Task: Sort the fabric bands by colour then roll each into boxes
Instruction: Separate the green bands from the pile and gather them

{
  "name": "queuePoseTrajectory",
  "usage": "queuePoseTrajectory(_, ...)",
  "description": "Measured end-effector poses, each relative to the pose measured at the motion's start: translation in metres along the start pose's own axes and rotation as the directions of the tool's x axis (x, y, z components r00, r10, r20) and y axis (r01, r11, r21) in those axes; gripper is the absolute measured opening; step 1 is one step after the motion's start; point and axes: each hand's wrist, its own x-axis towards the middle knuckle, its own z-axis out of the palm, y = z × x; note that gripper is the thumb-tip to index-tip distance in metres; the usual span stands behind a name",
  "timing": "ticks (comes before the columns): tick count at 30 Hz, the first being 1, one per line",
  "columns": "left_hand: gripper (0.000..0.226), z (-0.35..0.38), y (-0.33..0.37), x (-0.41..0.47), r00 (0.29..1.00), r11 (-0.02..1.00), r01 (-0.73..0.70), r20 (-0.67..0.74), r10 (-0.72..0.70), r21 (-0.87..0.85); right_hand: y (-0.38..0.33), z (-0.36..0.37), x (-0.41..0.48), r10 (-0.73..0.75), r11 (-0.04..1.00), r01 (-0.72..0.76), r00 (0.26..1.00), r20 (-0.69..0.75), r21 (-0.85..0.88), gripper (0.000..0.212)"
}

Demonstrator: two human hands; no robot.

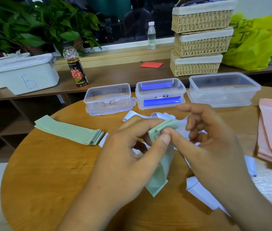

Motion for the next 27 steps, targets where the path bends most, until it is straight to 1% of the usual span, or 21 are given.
queuePoseTrajectory(1, 0.02, 0.0, 0.0, 0.001, 1.0, 0.999, 0.013, -0.01, -0.014, -0.031, 0.003, -0.001, 0.002, -0.006, 1.0, 0.007, 0.999, 0.031, -0.024, 0.04)
queuePoseTrajectory(2, 0.021, -0.001, 0.0, 0.001, 0.999, 0.997, 0.03, -0.011, -0.031, -0.071, 0.004, -0.001, 0.002, -0.003, 1.0, 0.004, 0.995, 0.098, -0.015, 0.037)
queuePoseTrajectory(3, 0.022, -0.001, 0.0, 0.002, 0.999, 0.991, 0.052, -0.004, -0.053, -0.122, 0.003, -0.001, 0.003, 0.014, 0.999, -0.023, 0.981, 0.193, 0.039, 0.032)
queuePoseTrajectory(4, 0.023, -0.001, 0.001, 0.002, 0.997, 0.98, 0.077, 0.003, -0.078, -0.181, 0.0, 0.0, 0.002, 0.044, 0.987, -0.089, 0.954, 0.297, 0.137, 0.029)
queuePoseTrajectory(5, 0.024, -0.002, 0.0, 0.003, 0.994, 0.965, 0.103, 0.001, -0.106, -0.243, -0.003, 0.001, 0.001, 0.081, 0.951, -0.188, 0.918, 0.389, 0.247, 0.028)
queuePoseTrajectory(6, 0.024, -0.004, 0.0, 0.005, 0.991, 0.946, 0.122, -0.012, -0.132, -0.3, -0.005, 0.002, -0.001, 0.124, 0.898, -0.297, 0.878, 0.463, 0.324, 0.027)
queuePoseTrajectory(7, 0.024, -0.007, 0.0, 0.007, 0.988, 0.927, 0.13, -0.035, -0.152, -0.352, -0.004, 0.004, -0.003, 0.146, 0.859, -0.368, 0.843, 0.518, 0.356, 0.024)
queuePoseTrajectory(9, 0.022, -0.015, 0.0, 0.011, 0.978, 0.874, 0.137, -0.077, -0.194, -0.465, 0.001, 0.007, -0.006, 0.156, 0.837, -0.424, 0.791, 0.591, 0.345, 0.027)
queuePoseTrajectory(11, 0.028, -0.025, 0.002, 0.014, 0.964, 0.813, 0.141, -0.108, -0.242, -0.565, 0.006, 0.01, -0.007, 0.156, 0.83, -0.455, 0.746, 0.647, 0.324, 0.029)
queuePoseTrajectory(12, 0.03, -0.029, 0.002, 0.015, 0.957, 0.797, 0.135, -0.13, -0.258, -0.588, 0.008, 0.011, -0.008, 0.167, 0.818, -0.477, 0.731, 0.662, 0.32, 0.03)
queuePoseTrajectory(15, 0.027, -0.038, -0.006, 0.02, 0.933, 0.806, 0.117, -0.213, -0.288, -0.58, 0.015, 0.016, -0.012, 0.182, 0.752, -0.56, 0.684, 0.707, 0.349, 0.031)
queuePoseTrajectory(16, 0.026, -0.04, -0.011, 0.021, 0.922, 0.814, 0.124, -0.237, -0.306, -0.568, 0.017, 0.018, -0.013, 0.195, 0.716, -0.604, 0.654, 0.731, 0.349, 0.033)
queuePoseTrajectory(18, 0.028, -0.043, -0.02, 0.024, 0.883, 0.821, 0.171, -0.285, -0.373, -0.544, 0.021, 0.019, -0.014, 0.228, 0.664, -0.686, 0.565, 0.793, 0.298, 0.037)
queuePoseTrajectory(19, 0.028, -0.044, -0.024, 0.025, 0.859, 0.815, 0.198, -0.303, -0.411, -0.545, 0.022, 0.02, -0.014, 0.242, 0.657, -0.708, 0.522, 0.818, 0.257, 0.035)
queuePoseTrajectory(20, 0.028, -0.046, -0.025, 0.025, 0.837, 0.805, 0.22, -0.317, -0.446, -0.551, 0.023, 0.022, -0.014, 0.261, 0.667, -0.712, 0.497, 0.828, 0.217, 0.031)
queuePoseTrajectory(21, 0.028, -0.048, -0.026, 0.025, 0.824, 0.798, 0.234, -0.322, -0.466, -0.556, 0.024, 0.024, -0.015, 0.284, 0.694, -0.696, 0.498, 0.819, 0.182, 0.025)
queuePoseTrajectory(22, 0.027, -0.05, -0.026, 0.024, 0.826, 0.8, 0.235, -0.32, -0.463, -0.552, 0.026, 0.027, -0.016, 0.306, 0.729, -0.666, 0.522, 0.796, 0.157, 0.02)
queuePoseTrajectory(23, 0.027, -0.052, -0.025, 0.023, 0.846, 0.814, 0.217, -0.312, -0.432, -0.539, 0.029, 0.031, -0.018, 0.316, 0.765, -0.627, 0.563, 0.764, 0.146, 0.02)
queuePoseTrajectory(25, 0.026, -0.053, -0.015, 0.021, 0.903, 0.858, 0.147, -0.287, -0.32, -0.493, 0.034, 0.037, -0.02, 0.298, 0.831, -0.537, 0.651, 0.699, 0.146, 0.026)
queuePoseTrajectory(27, 0.025, -0.052, -0.002, 0.019, 0.94, 0.893, 0.094, -0.257, -0.226, -0.44, 0.037, 0.041, -0.022, 0.258, 0.883, -0.446, 0.724, 0.64, 0.148, 0.028)
